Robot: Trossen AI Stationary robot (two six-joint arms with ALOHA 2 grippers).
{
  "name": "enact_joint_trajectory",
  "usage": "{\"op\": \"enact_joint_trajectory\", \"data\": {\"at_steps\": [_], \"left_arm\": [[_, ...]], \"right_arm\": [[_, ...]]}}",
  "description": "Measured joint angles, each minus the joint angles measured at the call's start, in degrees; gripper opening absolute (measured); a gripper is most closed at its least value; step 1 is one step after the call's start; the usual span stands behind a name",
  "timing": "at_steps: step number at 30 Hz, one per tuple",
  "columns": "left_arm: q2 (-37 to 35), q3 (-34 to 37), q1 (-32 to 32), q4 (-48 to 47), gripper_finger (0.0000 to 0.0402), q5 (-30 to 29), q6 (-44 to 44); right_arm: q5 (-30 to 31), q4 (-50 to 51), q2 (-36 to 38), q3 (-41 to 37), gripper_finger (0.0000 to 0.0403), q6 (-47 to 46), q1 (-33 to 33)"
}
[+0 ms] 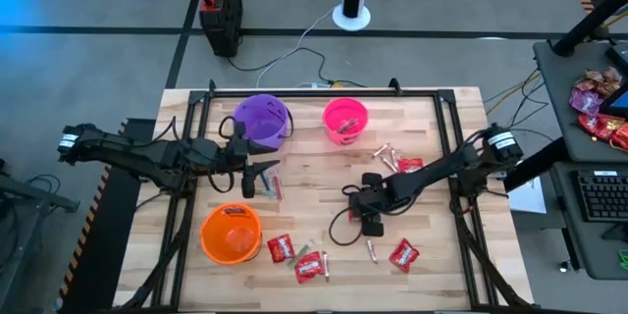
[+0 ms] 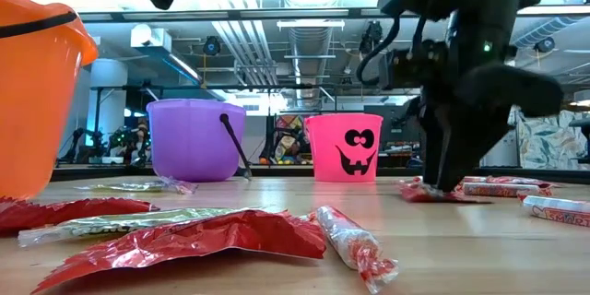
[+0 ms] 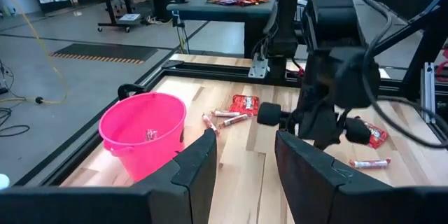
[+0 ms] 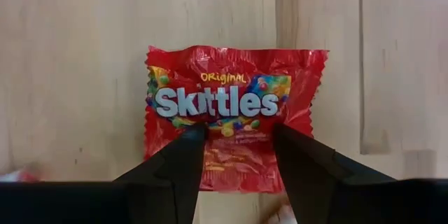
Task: Sort candy by brand, put in halloween buckets
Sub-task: Put the red candy into the purple bucket
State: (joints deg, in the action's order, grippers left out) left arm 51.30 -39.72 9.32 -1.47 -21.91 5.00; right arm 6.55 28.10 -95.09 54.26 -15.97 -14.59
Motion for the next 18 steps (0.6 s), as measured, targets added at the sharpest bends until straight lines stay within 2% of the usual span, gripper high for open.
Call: {"op": "enact_joint_trajectory", "data": {"at_steps": [4,7,18], "left_arm": [[0.0,0.0,0.0,0.3,0.0131,0.0,0.2],[0.0,0.0,0.0,0.4,0.0131,0.0,0.7],[0.1,0.0,0.0,2.0,0.0131,0.1,6.9]], "right_arm": [[0.1,-0.6,-2.2,0.2,0.0159,-0.1,0.1],[0.1,-0.7,-3.0,0.2,0.0139,0.2,0.1],[0.6,-2.9,-0.7,-0.2,0.002,7.6,0.1]]}}
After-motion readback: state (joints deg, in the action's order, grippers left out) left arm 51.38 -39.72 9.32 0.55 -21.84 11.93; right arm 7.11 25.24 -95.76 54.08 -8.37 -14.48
